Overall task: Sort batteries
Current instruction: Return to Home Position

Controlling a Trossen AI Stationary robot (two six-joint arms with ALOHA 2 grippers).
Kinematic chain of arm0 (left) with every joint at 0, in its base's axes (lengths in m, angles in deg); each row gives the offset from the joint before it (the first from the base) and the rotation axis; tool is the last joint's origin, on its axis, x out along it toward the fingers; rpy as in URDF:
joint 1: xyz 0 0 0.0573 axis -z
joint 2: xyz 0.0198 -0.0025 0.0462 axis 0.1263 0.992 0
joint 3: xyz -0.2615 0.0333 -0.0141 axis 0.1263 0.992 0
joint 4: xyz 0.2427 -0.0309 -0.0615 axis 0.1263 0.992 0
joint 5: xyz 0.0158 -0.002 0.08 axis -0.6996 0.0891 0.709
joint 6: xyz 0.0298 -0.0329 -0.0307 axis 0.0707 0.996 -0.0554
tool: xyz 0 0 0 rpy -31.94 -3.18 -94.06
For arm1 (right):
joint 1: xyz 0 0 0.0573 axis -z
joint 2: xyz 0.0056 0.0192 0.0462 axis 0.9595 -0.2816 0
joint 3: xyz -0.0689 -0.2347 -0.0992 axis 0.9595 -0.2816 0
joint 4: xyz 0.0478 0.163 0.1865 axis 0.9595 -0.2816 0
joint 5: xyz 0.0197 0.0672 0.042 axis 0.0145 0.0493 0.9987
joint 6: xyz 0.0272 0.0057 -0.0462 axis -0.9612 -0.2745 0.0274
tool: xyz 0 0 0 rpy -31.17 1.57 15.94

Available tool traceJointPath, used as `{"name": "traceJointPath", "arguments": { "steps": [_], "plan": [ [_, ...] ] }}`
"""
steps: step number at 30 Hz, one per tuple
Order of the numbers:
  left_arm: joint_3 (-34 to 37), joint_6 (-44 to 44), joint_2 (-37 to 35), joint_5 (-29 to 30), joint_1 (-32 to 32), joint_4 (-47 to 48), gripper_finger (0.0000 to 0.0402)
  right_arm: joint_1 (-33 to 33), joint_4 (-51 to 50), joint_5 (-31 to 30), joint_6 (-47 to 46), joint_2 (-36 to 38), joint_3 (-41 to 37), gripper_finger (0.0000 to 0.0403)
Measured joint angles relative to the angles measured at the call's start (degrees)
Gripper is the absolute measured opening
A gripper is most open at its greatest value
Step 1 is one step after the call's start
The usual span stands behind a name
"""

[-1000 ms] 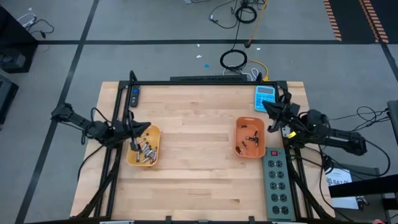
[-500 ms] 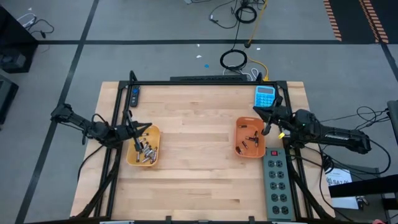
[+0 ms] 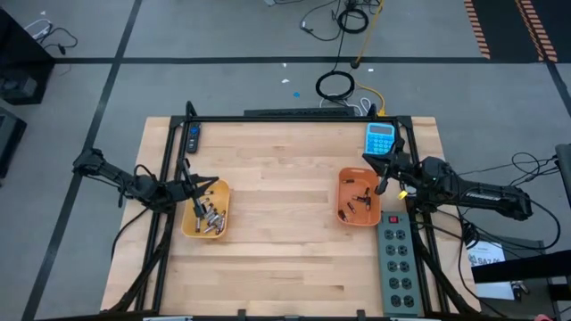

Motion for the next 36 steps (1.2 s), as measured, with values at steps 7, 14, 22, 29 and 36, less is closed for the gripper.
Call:
{"name": "traceJointPath", "arguments": {
  "steps": [7, 14, 22, 29, 36],
  "plan": [
    [0.0, 0.0, 0.0, 0.0, 0.0, 0.0, 0.0006, 0.0, 0.0, 0.0, 0.0, 0.0, 0.0, 0.0],
    [0.0, 0.0, 0.0, 0.0, 0.0, 0.0, 0.0006, 0.0, 0.8, 0.0, 0.0, 0.0, 0.0, 0.0],
    [0.1, 0.0, 0.0, 0.0, 0.0, 0.0, 0.0006, 0.5, -3.2, 3.5, -7.1, 4.3, -1.0, 0.0],
    [0.1, 0.0, 0.0, 0.0, 0.0, 0.2, 0.0006, 0.9, -10.0, 7.9, -8.2, 8.6, -1.0, 0.0],
    [0.1, 0.0, 0.0, 0.0, 0.0, 0.2, 0.0006, 1.0, -9.5, 13.1, -7.6, 11.6, -2.8, 0.0]
  ]
}}
